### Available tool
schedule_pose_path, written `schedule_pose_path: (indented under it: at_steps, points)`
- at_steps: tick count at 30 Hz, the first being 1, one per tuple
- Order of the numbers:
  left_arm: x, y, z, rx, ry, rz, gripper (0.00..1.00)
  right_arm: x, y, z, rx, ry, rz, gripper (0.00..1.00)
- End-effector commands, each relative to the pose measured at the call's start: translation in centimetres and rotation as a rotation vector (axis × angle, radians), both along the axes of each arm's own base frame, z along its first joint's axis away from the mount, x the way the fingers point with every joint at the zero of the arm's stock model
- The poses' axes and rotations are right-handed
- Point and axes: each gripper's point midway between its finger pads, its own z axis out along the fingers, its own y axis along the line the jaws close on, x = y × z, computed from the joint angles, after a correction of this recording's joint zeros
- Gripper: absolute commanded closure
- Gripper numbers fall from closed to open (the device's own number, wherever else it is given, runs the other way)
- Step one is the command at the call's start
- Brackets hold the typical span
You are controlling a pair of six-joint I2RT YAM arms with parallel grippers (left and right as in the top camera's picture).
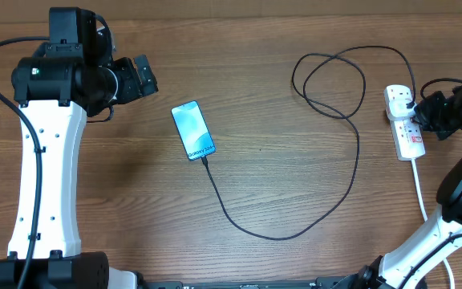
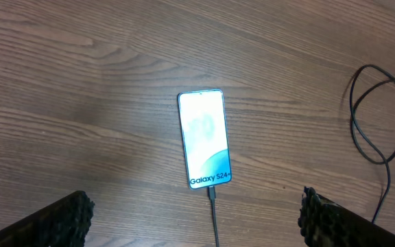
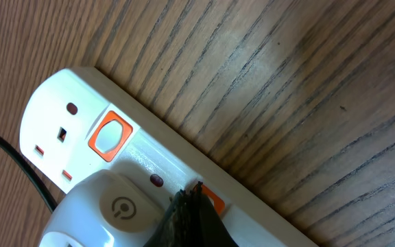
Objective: Plug charger to phone and switch on socket
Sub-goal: 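Press the orange socket switch down with the right gripper, then lift the right gripper up and back from the power strip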
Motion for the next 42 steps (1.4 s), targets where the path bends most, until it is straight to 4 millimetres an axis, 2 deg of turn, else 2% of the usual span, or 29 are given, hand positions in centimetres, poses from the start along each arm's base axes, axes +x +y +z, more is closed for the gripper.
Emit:
schedule_pose_path:
  at_steps: [1,13,20,24,29,32,35,38,42]
  points:
    - [-0.2,-0.2,0.9,-0.004,-0.024,-0.019,0.00,-0.1,8.5,-2.3,0.213,0.049,0.149,0.96]
    - [-0.2,-0.2,0.9,-0.005,-0.024,-0.019,0.00,0.0,10.0,-2.3,0.214,0.061,0.183,0.96]
    - [-0.2,-0.2,0.9,-0.005,-0.024,-0.019,0.00,-0.2,10.2,-2.3,0.218,0.070,0.184,0.96]
    - [-0.2,-0.2,0.9,-0.005,-0.024,-0.019,0.01,0.1,9.7,-2.4,0.189,0.062,0.181,0.96]
    - [-0.1,-0.2,0.9,-0.004,-0.025,-0.019,0.01,0.9,7.1,-2.2,0.123,0.034,0.136,0.96]
    - [-0.1,-0.2,0.9,-0.004,-0.025,-0.019,0.00,1.2,5.2,-0.7,0.111,0.005,0.101,0.96]
    - [-0.1,-0.2,0.9,-0.004,-0.025,-0.019,0.00,1.3,3.0,1.9,0.085,-0.043,0.063,0.96]
    - [-0.1,-0.2,0.9,-0.004,-0.025,-0.019,0.00,1.2,0.9,5.6,0.044,-0.111,0.026,0.96]
    - [-0.2,-0.2,0.9,-0.003,-0.025,-0.019,0.00,0.7,-0.2,10.3,-0.008,-0.193,0.007,0.96]
